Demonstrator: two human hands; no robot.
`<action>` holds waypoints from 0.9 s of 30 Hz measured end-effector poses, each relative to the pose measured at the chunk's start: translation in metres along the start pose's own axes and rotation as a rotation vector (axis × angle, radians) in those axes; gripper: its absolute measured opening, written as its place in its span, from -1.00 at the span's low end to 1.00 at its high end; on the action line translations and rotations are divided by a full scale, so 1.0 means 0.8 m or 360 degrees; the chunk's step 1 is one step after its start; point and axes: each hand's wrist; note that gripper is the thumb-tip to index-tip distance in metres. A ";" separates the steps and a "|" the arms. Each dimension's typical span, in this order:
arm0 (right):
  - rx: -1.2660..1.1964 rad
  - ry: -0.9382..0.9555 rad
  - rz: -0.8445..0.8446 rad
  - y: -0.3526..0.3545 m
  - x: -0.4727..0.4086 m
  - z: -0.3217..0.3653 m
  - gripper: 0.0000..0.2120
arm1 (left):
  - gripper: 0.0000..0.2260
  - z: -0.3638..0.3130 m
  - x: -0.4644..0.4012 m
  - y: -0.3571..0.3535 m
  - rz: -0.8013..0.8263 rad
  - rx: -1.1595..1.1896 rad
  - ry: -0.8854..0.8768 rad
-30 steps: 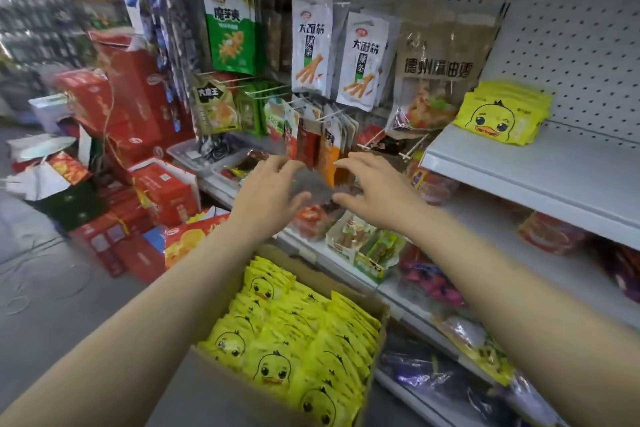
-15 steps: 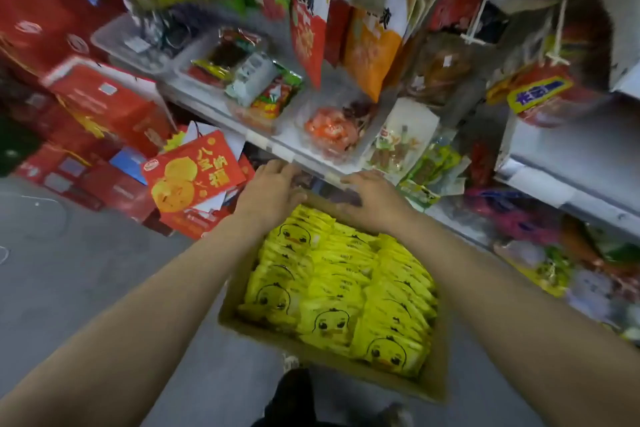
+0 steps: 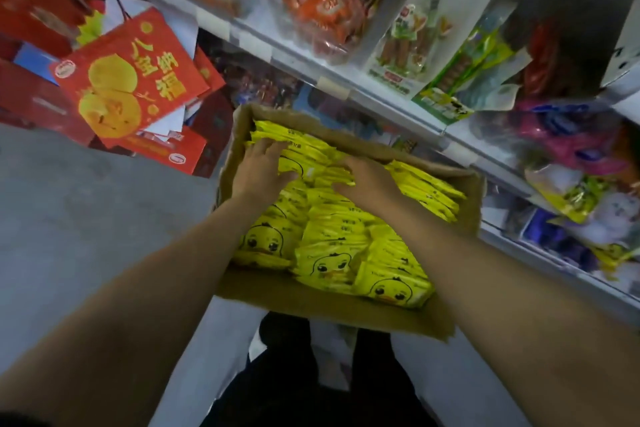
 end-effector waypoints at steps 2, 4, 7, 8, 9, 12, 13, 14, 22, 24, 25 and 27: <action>-0.0166 0.0013 -0.0094 0.000 -0.014 0.013 -0.52 | -0.43 0.005 -0.001 -0.005 -0.0078 -0.0008 -0.0022; -0.0312 0.0042 -0.0167 -0.001 -0.028 0.025 -0.54 | -0.43 0.009 0.000 -0.008 -0.0110 -0.0011 -0.0055; -0.0343 0.0136 -0.0218 -0.006 -0.045 0.038 -0.59 | -0.51 0.015 0.005 -0.009 -0.0182 0.0013 0.0041; -0.0341 0.0147 -0.0229 -0.008 -0.049 0.042 -0.61 | -0.54 0.018 0.007 -0.008 -0.0208 0.0028 0.0088; -0.0338 0.0143 -0.0244 -0.011 -0.053 0.045 -0.64 | -0.55 0.021 0.008 -0.008 -0.0213 0.0035 0.0118; -0.0241 0.0123 -0.0311 -0.020 -0.062 0.050 -0.68 | -0.53 0.032 0.007 -0.009 -0.0155 0.0041 0.0085; -0.0213 0.0117 -0.0333 -0.022 -0.063 0.051 -0.67 | -0.52 0.035 0.006 -0.009 -0.0136 0.0043 0.0060; -0.0192 0.0109 -0.0352 -0.024 -0.064 0.052 -0.64 | -0.54 0.036 0.004 -0.010 -0.0129 0.0052 0.0032; -0.0080 0.0044 -0.0303 -0.030 -0.080 0.063 -0.51 | -0.86 0.048 0.027 -0.022 -0.0093 0.0055 -0.0004; -0.0016 0.0025 -0.0268 -0.037 -0.082 0.071 -0.54 | -0.87 0.054 0.040 -0.027 -0.0078 0.0191 0.0048; 0.0000 0.0000 -0.0274 -0.040 -0.082 0.074 -0.58 | -0.87 0.055 0.047 -0.028 -0.0060 0.0288 0.0103; 0.0035 -0.0042 -0.0307 -0.044 -0.082 0.078 -0.69 | -0.86 0.054 0.061 -0.028 -0.0008 0.0441 0.0228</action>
Point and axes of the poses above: each hand's wrist, its own x-axis away from the middle knuckle, its own y-axis out of the back of the hand, z = x × y, and after that the axes turned 9 degrees about x, right-handed
